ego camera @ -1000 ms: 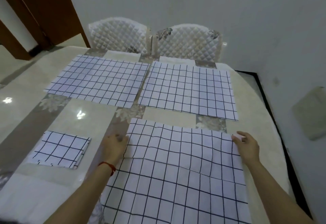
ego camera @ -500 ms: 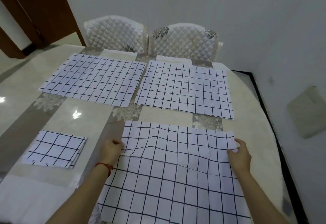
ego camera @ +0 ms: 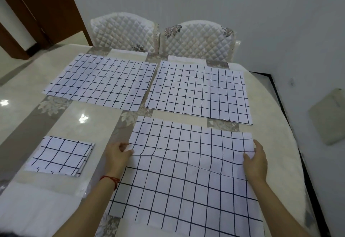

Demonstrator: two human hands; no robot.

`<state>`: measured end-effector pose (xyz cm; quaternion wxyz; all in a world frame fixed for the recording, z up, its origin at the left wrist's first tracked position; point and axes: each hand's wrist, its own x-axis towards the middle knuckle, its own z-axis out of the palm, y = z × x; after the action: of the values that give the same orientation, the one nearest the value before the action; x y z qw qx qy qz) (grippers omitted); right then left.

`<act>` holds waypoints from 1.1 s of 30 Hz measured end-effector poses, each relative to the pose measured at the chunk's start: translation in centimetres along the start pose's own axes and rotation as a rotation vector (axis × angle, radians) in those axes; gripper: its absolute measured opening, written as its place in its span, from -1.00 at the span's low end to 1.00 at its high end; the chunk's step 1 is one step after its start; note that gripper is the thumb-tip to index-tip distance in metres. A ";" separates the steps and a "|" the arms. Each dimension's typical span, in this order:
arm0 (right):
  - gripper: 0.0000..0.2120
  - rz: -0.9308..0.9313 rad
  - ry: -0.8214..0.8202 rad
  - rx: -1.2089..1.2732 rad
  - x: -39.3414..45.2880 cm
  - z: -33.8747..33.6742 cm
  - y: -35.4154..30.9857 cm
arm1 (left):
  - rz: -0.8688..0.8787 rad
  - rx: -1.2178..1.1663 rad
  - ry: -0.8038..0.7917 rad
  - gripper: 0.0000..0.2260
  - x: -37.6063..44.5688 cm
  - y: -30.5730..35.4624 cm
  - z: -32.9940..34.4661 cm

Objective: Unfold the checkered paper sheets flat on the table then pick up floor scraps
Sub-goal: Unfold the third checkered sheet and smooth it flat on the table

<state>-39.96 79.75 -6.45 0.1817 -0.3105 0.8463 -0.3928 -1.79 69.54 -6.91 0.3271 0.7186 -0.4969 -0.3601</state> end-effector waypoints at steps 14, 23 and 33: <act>-0.50 -0.040 -0.039 -0.103 -0.1 -0.3 0.8 | 0.080 0.120 0.008 -0.77 -2.6 -0.6 -1.0; -0.53 -0.256 0.067 -0.401 -3.0 1.4 -1.6 | 0.400 0.473 0.101 -0.75 -4.3 0.7 0.3; -0.47 -0.545 -0.478 -0.673 -8.7 8.4 -1.5 | 0.582 0.952 -0.298 -0.42 -8.7 0.3 7.7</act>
<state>-28.29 80.16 -10.00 0.1511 -0.6433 0.7490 -0.0489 -10.61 76.86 -9.01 -0.0203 0.5619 -0.8221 -0.0897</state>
